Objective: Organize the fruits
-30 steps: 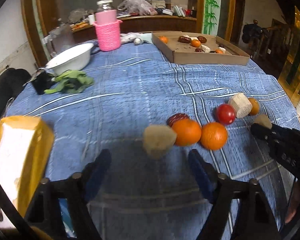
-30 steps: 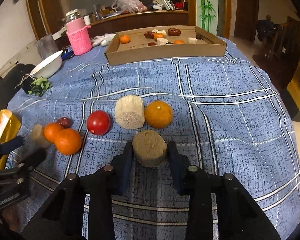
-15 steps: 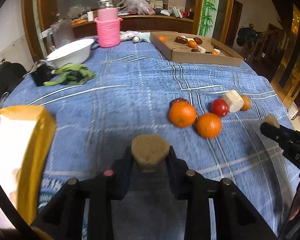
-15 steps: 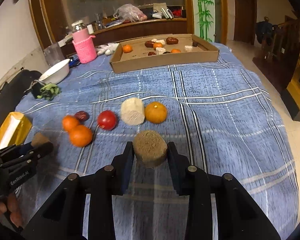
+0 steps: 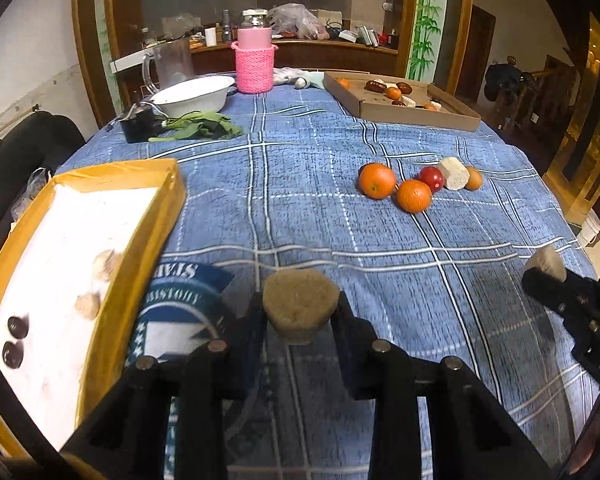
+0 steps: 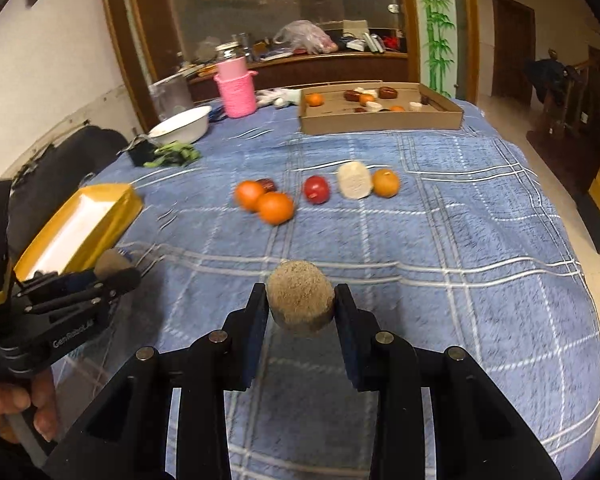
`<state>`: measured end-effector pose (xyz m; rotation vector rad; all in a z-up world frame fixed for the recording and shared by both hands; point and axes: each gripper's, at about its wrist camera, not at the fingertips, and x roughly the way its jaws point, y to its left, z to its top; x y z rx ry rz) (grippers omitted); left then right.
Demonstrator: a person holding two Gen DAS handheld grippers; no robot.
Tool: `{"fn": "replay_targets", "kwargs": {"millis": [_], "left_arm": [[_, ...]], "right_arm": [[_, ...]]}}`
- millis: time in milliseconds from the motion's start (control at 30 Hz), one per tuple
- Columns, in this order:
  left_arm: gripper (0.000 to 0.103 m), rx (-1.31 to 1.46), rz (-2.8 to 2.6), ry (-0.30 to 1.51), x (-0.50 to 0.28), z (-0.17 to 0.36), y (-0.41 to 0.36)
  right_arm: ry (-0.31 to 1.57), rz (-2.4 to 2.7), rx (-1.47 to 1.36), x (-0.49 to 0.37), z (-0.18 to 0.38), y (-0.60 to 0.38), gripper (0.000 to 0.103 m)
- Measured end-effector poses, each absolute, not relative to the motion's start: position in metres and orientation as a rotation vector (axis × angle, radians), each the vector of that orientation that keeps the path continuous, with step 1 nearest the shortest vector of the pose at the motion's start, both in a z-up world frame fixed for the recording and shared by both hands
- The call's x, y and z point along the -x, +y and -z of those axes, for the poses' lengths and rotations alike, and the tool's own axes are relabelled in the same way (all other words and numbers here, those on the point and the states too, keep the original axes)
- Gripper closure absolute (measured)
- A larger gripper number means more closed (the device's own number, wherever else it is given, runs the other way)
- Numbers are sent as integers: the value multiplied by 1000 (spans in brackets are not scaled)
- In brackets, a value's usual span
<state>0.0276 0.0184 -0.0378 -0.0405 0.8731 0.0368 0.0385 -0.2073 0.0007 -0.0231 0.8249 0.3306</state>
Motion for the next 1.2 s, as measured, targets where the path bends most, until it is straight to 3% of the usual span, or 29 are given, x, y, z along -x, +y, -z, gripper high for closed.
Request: {"fn": "replay_targets", "kwargs": {"millis": [1200], "left_arm": [[68,68,-85,842,9,21,39]], "right_arm": [[762,-419,41,-1,-19,-171,71]]}}
